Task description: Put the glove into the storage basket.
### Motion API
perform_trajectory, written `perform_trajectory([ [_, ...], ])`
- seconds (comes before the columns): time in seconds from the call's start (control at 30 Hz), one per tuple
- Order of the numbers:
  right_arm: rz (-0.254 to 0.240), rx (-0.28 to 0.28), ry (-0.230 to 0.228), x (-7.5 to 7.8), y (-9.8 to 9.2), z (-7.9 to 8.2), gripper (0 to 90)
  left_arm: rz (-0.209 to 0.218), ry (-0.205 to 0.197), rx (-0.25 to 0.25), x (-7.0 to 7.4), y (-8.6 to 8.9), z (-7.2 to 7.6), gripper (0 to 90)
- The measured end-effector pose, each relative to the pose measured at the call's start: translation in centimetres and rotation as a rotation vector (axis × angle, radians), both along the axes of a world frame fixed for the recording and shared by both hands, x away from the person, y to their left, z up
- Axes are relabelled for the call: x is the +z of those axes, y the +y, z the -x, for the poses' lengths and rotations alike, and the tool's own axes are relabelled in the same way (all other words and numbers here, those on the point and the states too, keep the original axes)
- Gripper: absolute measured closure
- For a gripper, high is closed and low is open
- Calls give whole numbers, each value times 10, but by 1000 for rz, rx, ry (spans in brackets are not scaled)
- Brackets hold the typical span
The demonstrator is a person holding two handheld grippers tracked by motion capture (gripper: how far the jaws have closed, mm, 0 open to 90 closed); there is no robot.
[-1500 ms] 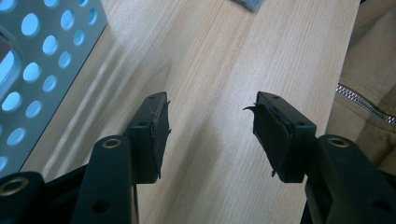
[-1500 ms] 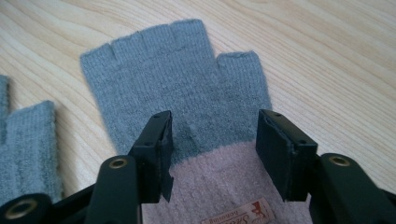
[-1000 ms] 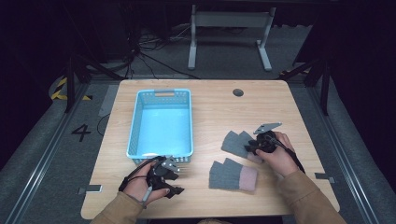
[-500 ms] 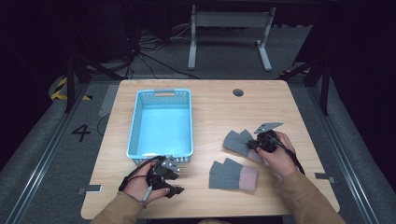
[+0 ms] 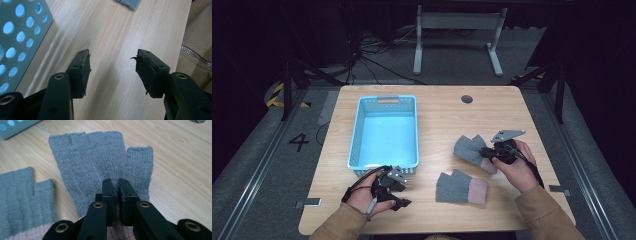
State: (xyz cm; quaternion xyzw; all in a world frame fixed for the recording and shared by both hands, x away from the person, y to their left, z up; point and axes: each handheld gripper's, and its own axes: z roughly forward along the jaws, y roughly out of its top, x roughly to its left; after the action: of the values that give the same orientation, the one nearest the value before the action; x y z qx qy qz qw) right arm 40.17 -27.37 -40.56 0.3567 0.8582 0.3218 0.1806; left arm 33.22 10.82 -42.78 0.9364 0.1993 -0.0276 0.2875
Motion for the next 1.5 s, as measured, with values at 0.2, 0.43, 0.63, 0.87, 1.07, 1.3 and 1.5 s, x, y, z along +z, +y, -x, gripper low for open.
perform_trajectory([
  [0.2,-5,18,-15,11,0,9,852,2,-1,-6,1,-2,-1,461],
  [0.43,-13,47,-16,20,4,19,850,5,-4,-15,1,-5,-2,461],
  [0.63,-26,91,-13,27,8,29,847,21,5,-32,2,-8,-3,462],
  [0.87,-26,141,13,28,12,37,847,23,-1,-43,3,-12,-4,463],
  [1.07,-24,180,35,28,19,44,846,44,-11,-53,4,-16,-4,455],
  [1.3,-8,220,53,26,28,53,843,57,-14,-63,6,-20,-5,456],
  [1.5,2,248,66,23,34,60,840,53,-5,-79,7,-24,-7,491],
])
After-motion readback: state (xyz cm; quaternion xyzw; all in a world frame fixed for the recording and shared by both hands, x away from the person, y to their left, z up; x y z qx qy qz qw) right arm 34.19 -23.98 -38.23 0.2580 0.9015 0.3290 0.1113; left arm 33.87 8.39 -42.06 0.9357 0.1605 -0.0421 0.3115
